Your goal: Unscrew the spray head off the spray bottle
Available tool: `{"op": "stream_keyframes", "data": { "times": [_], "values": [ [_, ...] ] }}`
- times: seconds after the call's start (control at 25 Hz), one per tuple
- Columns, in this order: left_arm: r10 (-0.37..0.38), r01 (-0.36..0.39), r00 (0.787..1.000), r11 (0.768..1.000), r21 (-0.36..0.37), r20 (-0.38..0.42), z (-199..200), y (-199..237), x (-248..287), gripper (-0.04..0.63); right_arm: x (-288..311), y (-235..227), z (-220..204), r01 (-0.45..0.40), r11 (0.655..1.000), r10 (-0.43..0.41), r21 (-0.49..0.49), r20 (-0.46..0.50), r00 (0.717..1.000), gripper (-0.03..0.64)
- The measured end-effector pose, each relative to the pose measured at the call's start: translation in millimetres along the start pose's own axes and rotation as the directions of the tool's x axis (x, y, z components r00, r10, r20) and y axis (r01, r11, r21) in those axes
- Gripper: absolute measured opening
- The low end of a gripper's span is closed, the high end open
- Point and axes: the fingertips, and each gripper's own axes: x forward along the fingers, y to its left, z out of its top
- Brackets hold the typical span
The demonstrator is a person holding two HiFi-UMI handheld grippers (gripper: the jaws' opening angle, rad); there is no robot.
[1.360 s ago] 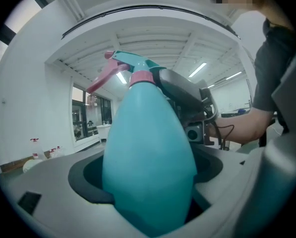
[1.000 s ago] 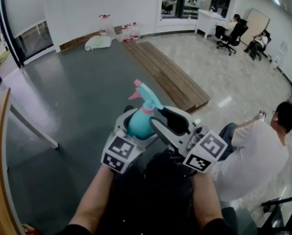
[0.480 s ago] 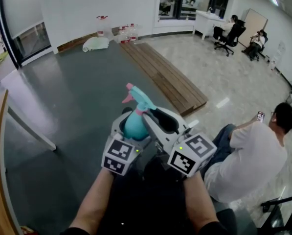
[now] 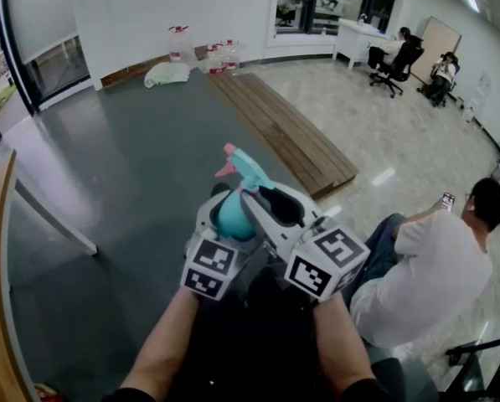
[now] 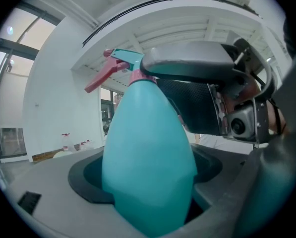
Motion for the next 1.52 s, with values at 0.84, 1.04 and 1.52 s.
{"op": "stream_keyframes", "data": {
  "times": [0.84, 1.04, 1.52],
  "values": [
    [-0.443, 0.443, 0.894, 0.896, 0.011, 0.061, 3.1, -50.0, -21.0, 0.442, -28.1, 14.2, -4.1, -0.398, 0.917, 0.398, 0.0, 0.004, 0.917, 0.129],
    [-0.467, 0.467, 0.881, 0.884, 0.012, 0.072, 4.3, -54.7, -24.5, 0.442, -32.9, 17.9, -3.0, -0.425, 0.905, 0.425, -0.032, 0.004, 0.905, 0.132],
    [-0.124, 0.124, 0.992, 0.992, -0.035, 0.007, -8.7, -15.6, 0.7, 0.442, -24.7, -2.1, -6.5, -0.117, 0.992, 0.117, -0.037, -0.01, 0.993, 0.141]
  ]
}}
